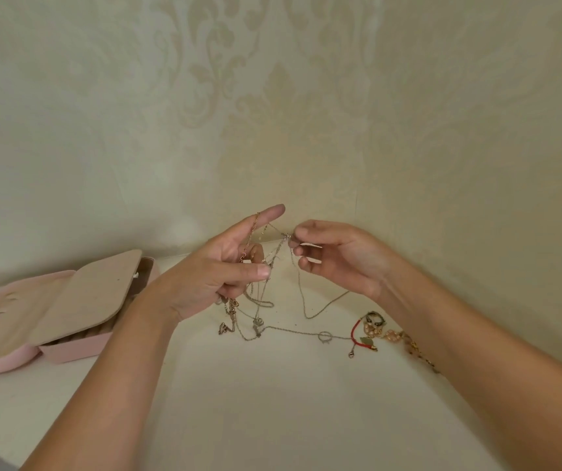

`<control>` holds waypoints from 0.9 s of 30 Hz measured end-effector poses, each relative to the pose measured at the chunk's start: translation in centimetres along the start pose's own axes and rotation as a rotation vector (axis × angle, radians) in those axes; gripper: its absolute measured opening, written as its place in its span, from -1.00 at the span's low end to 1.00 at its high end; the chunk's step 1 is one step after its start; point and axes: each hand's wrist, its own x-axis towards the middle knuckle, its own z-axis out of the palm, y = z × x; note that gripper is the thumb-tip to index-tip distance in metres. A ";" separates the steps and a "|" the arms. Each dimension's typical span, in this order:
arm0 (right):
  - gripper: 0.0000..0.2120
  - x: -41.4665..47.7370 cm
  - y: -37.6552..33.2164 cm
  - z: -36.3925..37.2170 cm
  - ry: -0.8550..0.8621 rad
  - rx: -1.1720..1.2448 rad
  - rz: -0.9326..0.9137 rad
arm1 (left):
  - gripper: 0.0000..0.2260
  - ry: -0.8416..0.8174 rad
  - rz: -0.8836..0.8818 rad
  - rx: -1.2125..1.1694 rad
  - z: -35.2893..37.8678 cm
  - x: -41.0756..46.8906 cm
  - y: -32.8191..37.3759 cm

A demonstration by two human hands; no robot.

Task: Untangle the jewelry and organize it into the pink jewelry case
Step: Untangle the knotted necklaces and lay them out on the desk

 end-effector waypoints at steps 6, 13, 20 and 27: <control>-0.80 0.1 0.4 0.4 -0.012 0.061 -0.048 | -0.32 0.006 0.012 -0.117 0.0 0.1 0.0; -0.78 -0.1 -0.2 0.3 0.001 0.301 -0.086 | -0.36 0.001 0.005 -0.092 0.3 0.1 -0.1; -0.68 -0.1 -0.5 0.1 0.092 0.299 -0.094 | -0.66 0.284 -0.017 -0.018 0.8 0.3 0.3; -0.73 0.0 -2.0 -1.3 0.207 0.552 -0.145 | -0.48 0.400 0.013 0.113 0.9 0.3 0.0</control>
